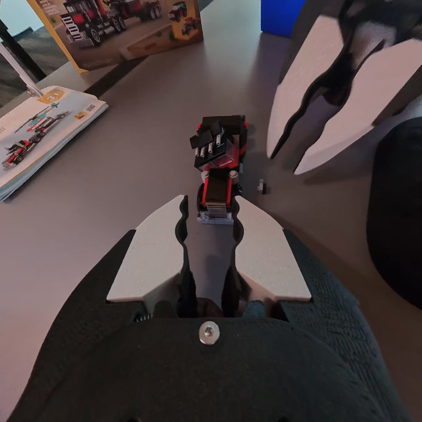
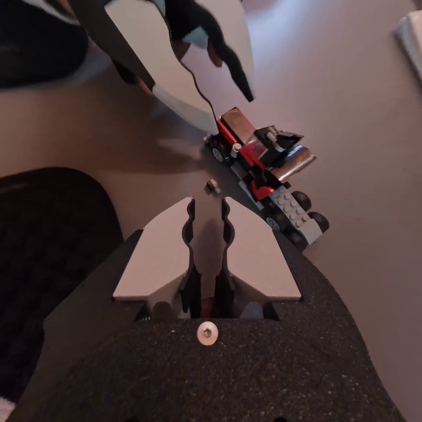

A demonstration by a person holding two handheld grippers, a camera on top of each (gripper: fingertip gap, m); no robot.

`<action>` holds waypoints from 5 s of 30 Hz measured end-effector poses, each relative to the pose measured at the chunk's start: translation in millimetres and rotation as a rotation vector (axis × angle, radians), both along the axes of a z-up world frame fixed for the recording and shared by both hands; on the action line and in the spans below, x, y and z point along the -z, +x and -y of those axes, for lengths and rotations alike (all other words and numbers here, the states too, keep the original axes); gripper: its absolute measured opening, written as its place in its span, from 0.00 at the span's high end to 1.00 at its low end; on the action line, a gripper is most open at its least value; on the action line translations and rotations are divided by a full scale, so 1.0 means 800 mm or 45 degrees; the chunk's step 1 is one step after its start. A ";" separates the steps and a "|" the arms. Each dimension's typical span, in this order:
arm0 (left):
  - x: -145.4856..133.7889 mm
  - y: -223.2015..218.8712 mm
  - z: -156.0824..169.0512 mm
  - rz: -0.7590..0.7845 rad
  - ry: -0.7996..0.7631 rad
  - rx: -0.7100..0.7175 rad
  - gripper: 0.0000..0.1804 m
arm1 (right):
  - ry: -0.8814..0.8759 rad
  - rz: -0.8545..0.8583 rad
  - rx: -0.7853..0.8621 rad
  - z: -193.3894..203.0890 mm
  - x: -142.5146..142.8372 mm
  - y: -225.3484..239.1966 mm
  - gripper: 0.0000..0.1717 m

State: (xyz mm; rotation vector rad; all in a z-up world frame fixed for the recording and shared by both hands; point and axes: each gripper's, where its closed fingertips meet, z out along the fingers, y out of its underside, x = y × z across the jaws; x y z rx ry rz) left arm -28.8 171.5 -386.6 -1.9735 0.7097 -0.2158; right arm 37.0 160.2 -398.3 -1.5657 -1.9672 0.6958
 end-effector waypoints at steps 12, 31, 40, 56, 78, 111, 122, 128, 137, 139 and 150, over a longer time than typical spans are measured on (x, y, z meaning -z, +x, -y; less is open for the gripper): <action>-0.055 0.000 0.032 0.169 0.130 0.045 0.82 | 0.084 -0.122 -0.118 0.000 0.011 -0.027 0.96; -0.145 0.023 0.067 1.208 0.005 0.359 0.89 | 1.101 -1.002 -0.147 0.058 -0.169 -0.074 0.96; -0.151 0.026 0.085 1.234 -0.078 0.520 0.96 | 0.948 -1.059 -0.273 0.077 -0.170 -0.068 0.96; -0.147 0.029 0.097 1.297 -0.244 0.631 0.87 | 0.874 -1.065 -0.226 0.079 -0.175 -0.068 0.98; -0.148 0.022 0.102 1.045 -0.124 0.569 0.96 | 0.742 -0.974 -0.265 0.083 -0.164 -0.069 0.98; -0.171 0.024 0.093 1.269 0.090 0.482 0.93 | 1.071 -1.114 -0.108 0.082 -0.189 -0.074 0.99; -0.172 0.024 0.095 1.243 0.099 0.491 0.94 | 1.099 -1.114 -0.103 0.081 -0.189 -0.073 0.99; -0.162 0.022 0.095 1.053 0.084 0.447 0.96 | 1.079 -1.028 -0.151 0.081 -0.177 -0.075 0.98; -0.103 0.040 0.095 0.492 0.010 0.430 0.96 | 0.932 -1.151 0.006 0.052 -0.209 -0.037 0.99; -0.118 0.029 0.088 0.464 0.130 0.402 0.96 | 0.882 -1.158 -0.012 0.053 -0.204 -0.043 0.99; -0.151 0.007 0.101 0.252 0.533 0.333 0.96 | 0.916 -1.084 -0.061 0.058 -0.185 -0.058 0.99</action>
